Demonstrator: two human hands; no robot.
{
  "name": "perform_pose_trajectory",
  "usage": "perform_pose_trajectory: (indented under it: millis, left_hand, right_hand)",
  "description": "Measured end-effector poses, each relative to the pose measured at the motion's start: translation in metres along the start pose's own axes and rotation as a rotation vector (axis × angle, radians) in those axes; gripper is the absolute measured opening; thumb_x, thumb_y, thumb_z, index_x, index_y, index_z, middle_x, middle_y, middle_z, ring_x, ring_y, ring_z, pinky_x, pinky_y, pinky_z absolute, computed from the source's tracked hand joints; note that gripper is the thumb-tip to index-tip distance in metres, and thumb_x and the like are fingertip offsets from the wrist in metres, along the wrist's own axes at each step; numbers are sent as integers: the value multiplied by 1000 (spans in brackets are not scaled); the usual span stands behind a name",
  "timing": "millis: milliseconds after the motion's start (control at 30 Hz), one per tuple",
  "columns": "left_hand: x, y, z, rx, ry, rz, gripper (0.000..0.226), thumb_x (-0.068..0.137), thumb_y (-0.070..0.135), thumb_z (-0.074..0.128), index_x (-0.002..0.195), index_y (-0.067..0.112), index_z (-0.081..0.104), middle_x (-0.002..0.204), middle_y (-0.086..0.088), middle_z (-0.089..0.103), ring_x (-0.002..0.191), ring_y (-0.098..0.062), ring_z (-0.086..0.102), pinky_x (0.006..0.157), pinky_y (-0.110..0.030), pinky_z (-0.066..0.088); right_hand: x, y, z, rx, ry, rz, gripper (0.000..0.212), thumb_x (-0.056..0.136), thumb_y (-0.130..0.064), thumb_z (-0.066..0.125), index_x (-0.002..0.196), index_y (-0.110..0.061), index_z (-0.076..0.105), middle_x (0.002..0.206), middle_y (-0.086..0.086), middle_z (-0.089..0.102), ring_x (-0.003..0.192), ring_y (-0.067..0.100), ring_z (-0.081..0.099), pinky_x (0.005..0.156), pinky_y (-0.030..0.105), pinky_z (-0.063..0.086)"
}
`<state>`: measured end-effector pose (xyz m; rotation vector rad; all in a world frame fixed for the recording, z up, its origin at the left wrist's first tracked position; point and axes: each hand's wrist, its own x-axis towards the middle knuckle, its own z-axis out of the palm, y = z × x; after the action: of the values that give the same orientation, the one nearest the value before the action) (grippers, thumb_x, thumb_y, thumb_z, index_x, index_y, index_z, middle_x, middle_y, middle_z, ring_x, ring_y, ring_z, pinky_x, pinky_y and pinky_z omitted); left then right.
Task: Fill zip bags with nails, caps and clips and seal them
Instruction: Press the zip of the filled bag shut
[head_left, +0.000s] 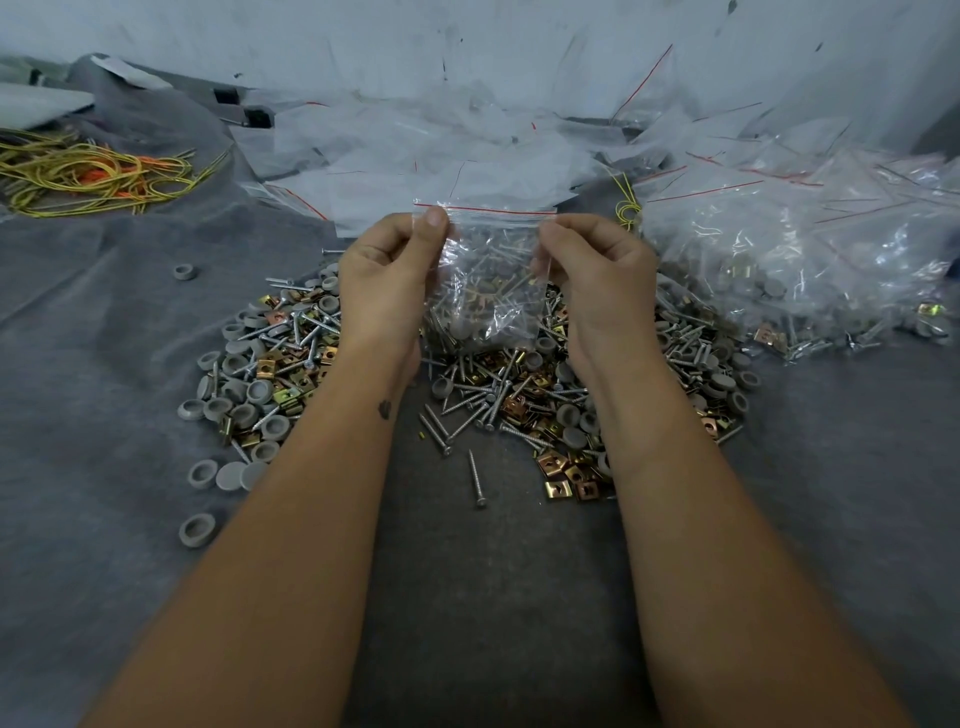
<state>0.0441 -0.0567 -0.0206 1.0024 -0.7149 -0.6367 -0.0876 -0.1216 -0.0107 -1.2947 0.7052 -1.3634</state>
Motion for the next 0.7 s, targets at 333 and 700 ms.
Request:
perform_pose_trajectory:
  millis: [333,700]
  left_hand:
    - [-1,-6,3,-23,11,44,30,92,17,65,66,27,76,60,11,61,59,-9,46,54,-22,42]
    - [-1,-6,3,-33,3,51,20,92,13,65,75,22,72,69,10,70,57,-2,51,58,-20,46]
  right_hand:
    - [-1,1,3,62,41,17,25,82,5,62,67,-15,68,55,-2,58,56,13,51,62,26,46]
    - [-5,-2,4,-35,53,-3,22,82,3,62,68,-14,65,53,-6,55,51,9,48,54,21,43]
